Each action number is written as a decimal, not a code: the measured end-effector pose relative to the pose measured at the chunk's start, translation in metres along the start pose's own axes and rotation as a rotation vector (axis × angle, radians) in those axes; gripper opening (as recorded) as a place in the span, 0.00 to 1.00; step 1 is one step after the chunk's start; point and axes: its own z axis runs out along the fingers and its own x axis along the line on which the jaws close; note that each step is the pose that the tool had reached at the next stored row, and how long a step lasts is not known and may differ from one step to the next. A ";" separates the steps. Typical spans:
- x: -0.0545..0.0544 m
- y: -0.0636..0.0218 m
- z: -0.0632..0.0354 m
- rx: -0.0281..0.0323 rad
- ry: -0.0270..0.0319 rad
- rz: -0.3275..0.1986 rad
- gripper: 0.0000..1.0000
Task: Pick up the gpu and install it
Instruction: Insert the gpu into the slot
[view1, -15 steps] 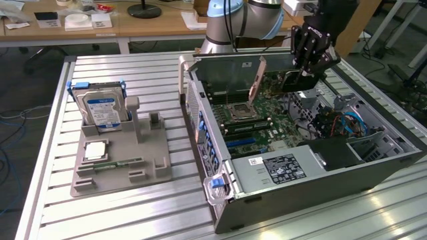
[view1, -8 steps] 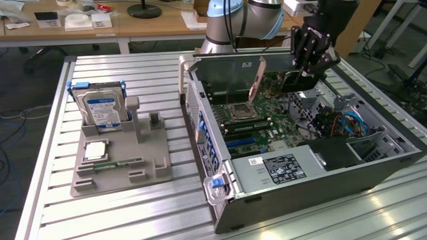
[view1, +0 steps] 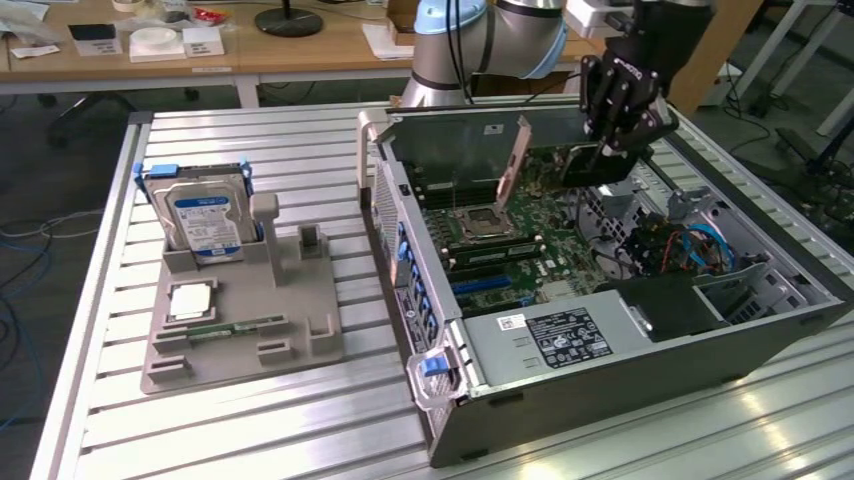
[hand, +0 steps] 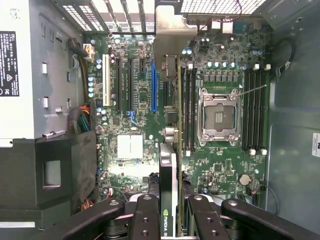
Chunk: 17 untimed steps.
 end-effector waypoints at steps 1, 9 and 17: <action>0.001 0.0000 0.0001 0.0000 -0.0001 0.000 0.27; 0.004 0.0034 0.0065 0.0021 0.0000 -0.001 0.27; 0.004 0.0119 0.0144 0.0069 -0.0001 -0.007 0.27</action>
